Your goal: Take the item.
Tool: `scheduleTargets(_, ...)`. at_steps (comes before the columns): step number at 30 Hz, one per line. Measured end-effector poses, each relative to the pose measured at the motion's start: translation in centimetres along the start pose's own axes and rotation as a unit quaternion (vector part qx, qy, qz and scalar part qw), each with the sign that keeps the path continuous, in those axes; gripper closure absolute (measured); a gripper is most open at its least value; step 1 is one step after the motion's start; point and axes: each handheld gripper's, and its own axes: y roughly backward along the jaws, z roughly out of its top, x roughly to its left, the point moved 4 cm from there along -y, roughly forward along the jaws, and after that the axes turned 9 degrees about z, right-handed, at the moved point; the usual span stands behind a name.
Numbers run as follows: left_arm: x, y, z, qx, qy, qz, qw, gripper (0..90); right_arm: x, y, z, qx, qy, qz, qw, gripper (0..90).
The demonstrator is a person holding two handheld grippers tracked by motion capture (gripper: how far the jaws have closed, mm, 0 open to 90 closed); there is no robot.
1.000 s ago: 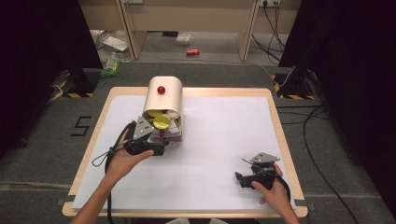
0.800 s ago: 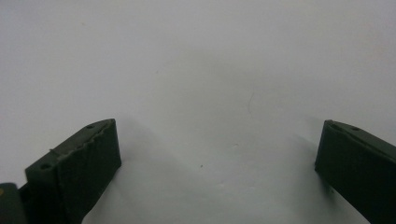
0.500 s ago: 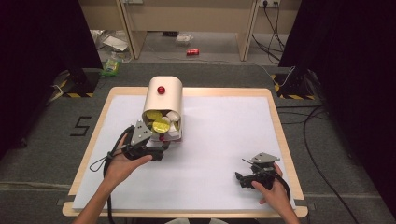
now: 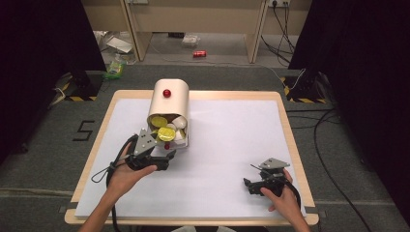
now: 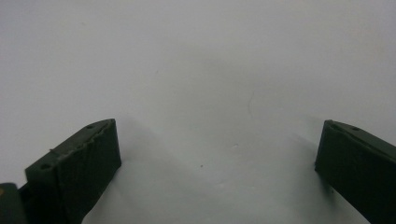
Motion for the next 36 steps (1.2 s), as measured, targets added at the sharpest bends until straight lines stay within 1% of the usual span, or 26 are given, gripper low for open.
scheduleTargets(1, -0.1, 0.1, -0.1, 0.003, 0.004, -0.002, 1.0, 16.8, 0.0, 0.0, 0.0, 0.0, 0.0, 0.0, 1.0, 0.5)
scheduleTargets(2, 0.0, 0.1, -0.1, -0.001, -0.002, 0.0, 1.0, 16.8, 0.0, 0.0, 0.0, 0.0, 0.0, 0.0, 1.0, 0.5)
scheduleTargets(3, -0.1, 0.1, -0.1, -0.001, -0.003, 0.001, 1.0, 16.8, 0.0, 0.0, 0.0, 0.0, 0.0, 0.0, 1.0, 0.5)
scheduleTargets(4, -0.2, 0.2, -0.2, 0.003, 0.001, -0.001, 1.0, 16.8, 0.0, 0.0, 0.0, 0.0, 0.001, 0.0, 1.0, 0.5)
scheduleTargets(5, -0.3, 0.3, -0.3, 0.003, 0.002, -0.001, 1.0, 16.8, 0.0, 0.0, 0.0, 0.0, 0.0, 0.0, 1.0, 0.5)
scheduleTargets(6, -0.3, 0.3, -0.2, 0.0, -0.003, 0.0, 1.0, 16.8, 0.0, 0.0, 0.0, 0.0, 0.0, 0.0, 1.0, 0.5)
scheduleTargets(7, -0.3, 0.3, -0.3, 0.0, -0.003, 0.0, 1.0, 16.8, 0.0, 0.0, 0.0, 0.0, 0.0, 0.0, 1.0, 0.5)
scheduleTargets(9, -0.4, 0.4, -0.4, 0.002, 0.004, -0.001, 1.0, 16.8, 0.0, 0.0, 0.0, 0.0, 0.0, 0.0, 1.0, 0.5)
scheduleTargets(11, -0.4, 0.5, -0.4, -0.003, -0.003, 0.0, 1.0, 16.8, 0.0, 0.0, 0.0, 0.0, 0.0, 0.0, 1.0, 0.5)
scheduleTargets(13, -0.6, 0.6, -0.6, 0.001, 0.004, -0.001, 1.0, 16.8, 0.0, 0.0, 0.0, 0.0, 0.0, 0.0, 1.0, 0.5)
scheduleTargets(14, -0.6, 0.6, -0.6, 0.002, 0.004, -0.002, 1.0, 16.8, 0.0, 0.0, 0.0, 0.0, 0.001, 0.0, 1.0, 0.5)
scheduleTargets(15, -0.6, 0.6, -0.6, -0.002, -0.002, -0.001, 1.0, 16.9, 0.0, 0.0, 0.0, 0.0, 0.001, 0.0, 1.0, 0.5)
scheduleTargets(16, -0.6, 0.7, -0.6, -0.002, -0.003, -0.001, 1.0, 17.0, 0.0, 0.0, 0.0, 0.0, 0.0, 0.0, 1.0, 0.5)
scheduleTargets(17, -0.7, 0.8, -0.7, 0.003, 0.002, -0.004, 1.0, 17.0, 0.0, 0.0, 0.0, 0.0, 0.0, 0.0, 1.0, 0.5)
scheduleTargets(18, -0.7, 0.8, -0.7, 0.0, -0.003, -0.003, 1.0, 17.0, 0.0, 0.0, 0.0, 0.0, 0.0, 0.0, 1.0, 0.5)
scheduleTargets(20, -0.7, 0.9, -0.7, -0.001, -0.003, -0.003, 1.0, 17.0, 0.0, 0.0, 0.0, 0.0, 0.0, 0.0, 1.0, 0.5)
scheduleTargets(23, -0.9, 1.0, -0.9, 0.002, 0.004, -0.005, 1.0, 17.1, 0.0, 0.0, 0.0, 0.0, 0.0, 0.0, 1.0, 0.5)
scheduleTargets(24, -0.8, 1.0, -0.8, -0.002, -0.002, -0.004, 1.0, 17.2, 0.0, 0.0, 0.0, 0.0, 0.001, 0.0, 1.0, 0.5)
scheduleTargets(26, -0.8, 1.0, -0.9, -0.002, -0.002, -0.004, 1.0, 17.2, 0.0, 0.0, 0.0, 0.0, 0.0, 0.0, 1.0, 0.5)
scheduleTargets(28, -0.9, 1.2, -1.0, 0.002, 0.004, -0.006, 1.0, 17.4, 0.0, 0.0, 0.0, 0.0, 0.001, -0.001, 1.0, 0.5)
scheduleTargets(29, -0.9, 1.2, -1.0, -0.001, -0.002, -0.005, 1.0, 17.4, 0.0, 0.0, 0.0, 0.0, 0.001, 0.0, 1.0, 0.5)
scheduleTargets(30, -0.9, 1.2, -1.0, -0.002, -0.002, -0.005, 1.0, 17.5, 0.0, 0.0, 0.0, 0.0, 0.0, 0.0, 1.0, 0.5)
scheduleTargets(32, -0.9, 1.2, -1.1, -0.002, -0.001, -0.006, 1.0, 17.5, 0.0, 0.0, 0.0, 0.0, 0.0, 0.0, 1.0, 0.5)
scheduleTargets(33, -1.1, 1.3, -1.1, 0.002, 0.006, -0.008, 0.9999, 17.6, 0.0, 0.0, 0.0, 0.0, 0.001, 0.0, 1.0, 0.5)
scheduleTargets(34, -1.0, 1.3, -1.1, -0.002, 0.001, -0.006, 1.0, 17.6, 0.0, 0.0, 0.0, 0.0, 0.001, 0.0, 1.0, 0.5)
scheduleTargets(36, -1.1, 1.4, -1.2, -0.001, 0.0, -0.007, 1.0, 17.6, 0.0, 0.0, 0.0, 0.0, 0.0, 0.0, 1.0, 0.5)
